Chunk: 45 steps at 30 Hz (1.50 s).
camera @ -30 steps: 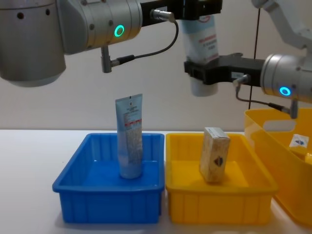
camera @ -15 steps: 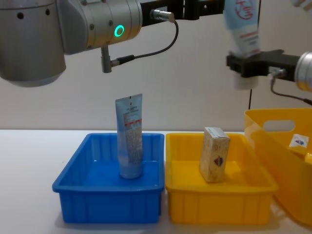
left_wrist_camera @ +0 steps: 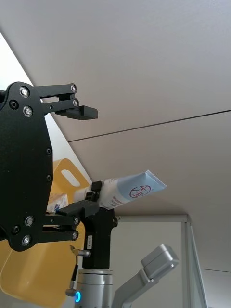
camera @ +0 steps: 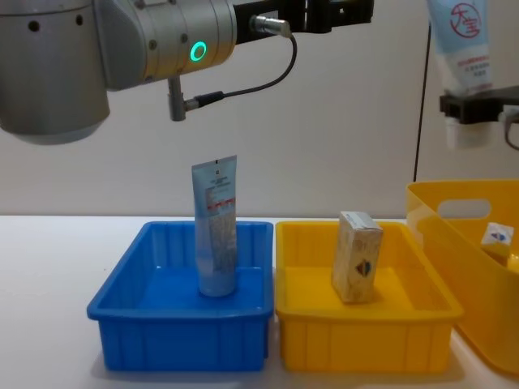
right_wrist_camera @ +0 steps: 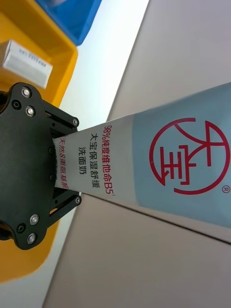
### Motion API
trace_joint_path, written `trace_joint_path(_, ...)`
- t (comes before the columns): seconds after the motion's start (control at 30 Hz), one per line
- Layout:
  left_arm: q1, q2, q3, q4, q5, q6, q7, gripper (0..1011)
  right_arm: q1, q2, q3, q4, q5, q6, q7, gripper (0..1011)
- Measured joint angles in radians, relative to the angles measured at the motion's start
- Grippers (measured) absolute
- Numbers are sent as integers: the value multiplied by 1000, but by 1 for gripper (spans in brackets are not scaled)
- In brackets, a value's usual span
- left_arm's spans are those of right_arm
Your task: Bimanual collaborative sorting of washing and personal care products
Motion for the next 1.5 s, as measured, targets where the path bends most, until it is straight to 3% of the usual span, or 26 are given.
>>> trace_joint_path(0.47,0,0,0,0,0,0,0,1001,87,46,-25,38,-25,204,72,269)
trace_joint_path(0.53,0,0,0,0,0,0,0,1001,110,56,-41,51,-34,251,100,268)
trace_joint_path(0.77,0,0,0,0,0,0,0,1001,159,73,-82,88,-56,327,164,268)
trace_joint_path(0.97,0,0,0,0,0,0,0,1001,215,85,-137,146,-87,402,244,268)
trace_joint_path(1.17,0,0,0,0,0,0,0,1001,266,94,-196,201,-120,459,315,257)
trace_joint_path(1.5,0,0,0,0,0,0,0,1001,304,118,-256,236,-164,529,391,257)
